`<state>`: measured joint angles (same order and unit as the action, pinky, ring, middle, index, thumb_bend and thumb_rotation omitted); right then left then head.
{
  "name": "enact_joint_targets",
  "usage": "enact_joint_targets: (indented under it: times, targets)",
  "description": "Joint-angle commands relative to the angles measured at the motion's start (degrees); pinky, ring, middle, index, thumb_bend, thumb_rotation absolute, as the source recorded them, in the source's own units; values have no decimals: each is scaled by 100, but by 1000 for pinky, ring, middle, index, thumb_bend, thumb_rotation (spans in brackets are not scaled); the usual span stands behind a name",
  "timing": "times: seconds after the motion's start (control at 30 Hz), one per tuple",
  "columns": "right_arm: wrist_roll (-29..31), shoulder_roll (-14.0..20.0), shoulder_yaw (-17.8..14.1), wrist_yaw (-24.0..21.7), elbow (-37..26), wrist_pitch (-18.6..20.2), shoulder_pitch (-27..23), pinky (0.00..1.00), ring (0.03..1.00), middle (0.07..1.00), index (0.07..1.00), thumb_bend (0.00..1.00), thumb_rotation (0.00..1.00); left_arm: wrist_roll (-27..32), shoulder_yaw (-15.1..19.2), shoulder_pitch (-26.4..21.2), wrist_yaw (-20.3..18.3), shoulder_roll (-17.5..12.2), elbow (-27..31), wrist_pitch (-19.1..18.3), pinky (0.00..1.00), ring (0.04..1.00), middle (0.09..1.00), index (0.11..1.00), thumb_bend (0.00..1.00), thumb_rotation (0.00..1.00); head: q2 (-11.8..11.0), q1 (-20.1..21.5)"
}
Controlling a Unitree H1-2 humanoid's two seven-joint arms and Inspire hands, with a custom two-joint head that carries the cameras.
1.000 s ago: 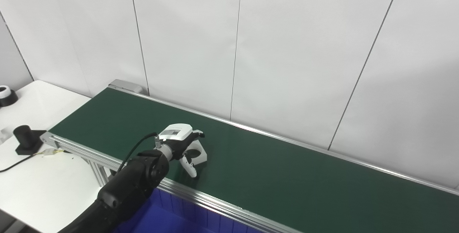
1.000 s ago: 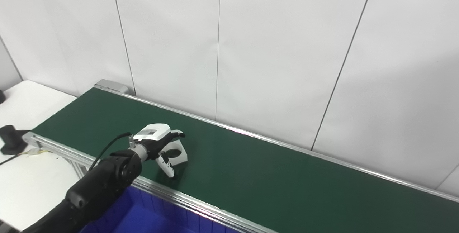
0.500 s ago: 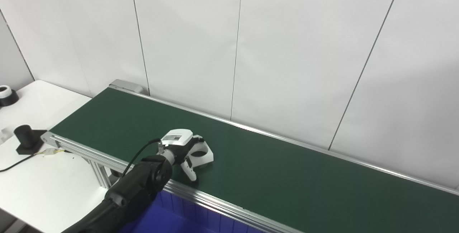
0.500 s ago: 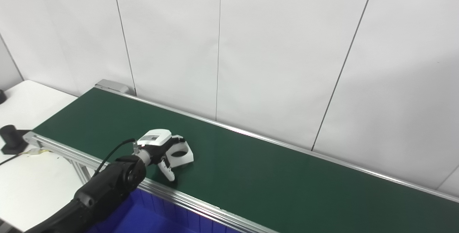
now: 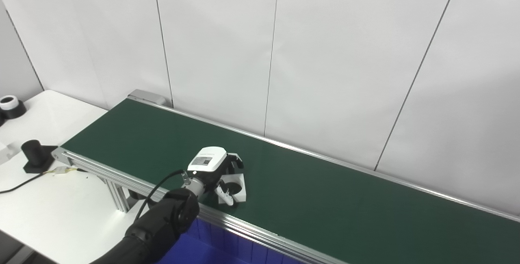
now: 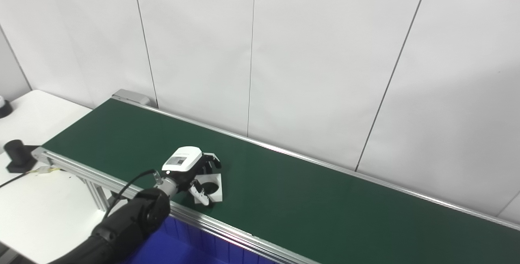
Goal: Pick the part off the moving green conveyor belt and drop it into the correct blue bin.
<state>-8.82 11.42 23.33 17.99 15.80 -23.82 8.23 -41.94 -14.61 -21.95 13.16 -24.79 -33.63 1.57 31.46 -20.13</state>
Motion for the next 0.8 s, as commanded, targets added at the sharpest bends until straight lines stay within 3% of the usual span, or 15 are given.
enact_joint_targets:
  times: [0.0,0.5,0.63,0.77]
  targets:
    - [-86,6,-2,73,-166,-310,-37,665,737,779,848,626,610,-17,-52,-161,16,-3,-13,-68,463,437,504,683,506,0,2,-6]
    - [-75,10,-26,54,-186,-310,-17,666,738,780,847,620,601,93,-59,-97,47,-69,178,65,411,431,507,696,506,0,26,36]
    - [-40,5,-29,29,-202,-310,-6,672,742,783,847,626,606,244,-10,-4,-101,-88,483,101,340,426,511,696,504,0,34,63]
    - [11,-6,-35,2,-227,-310,9,671,742,783,846,624,600,480,80,163,-461,-123,1075,57,393,440,508,677,504,0,45,148]
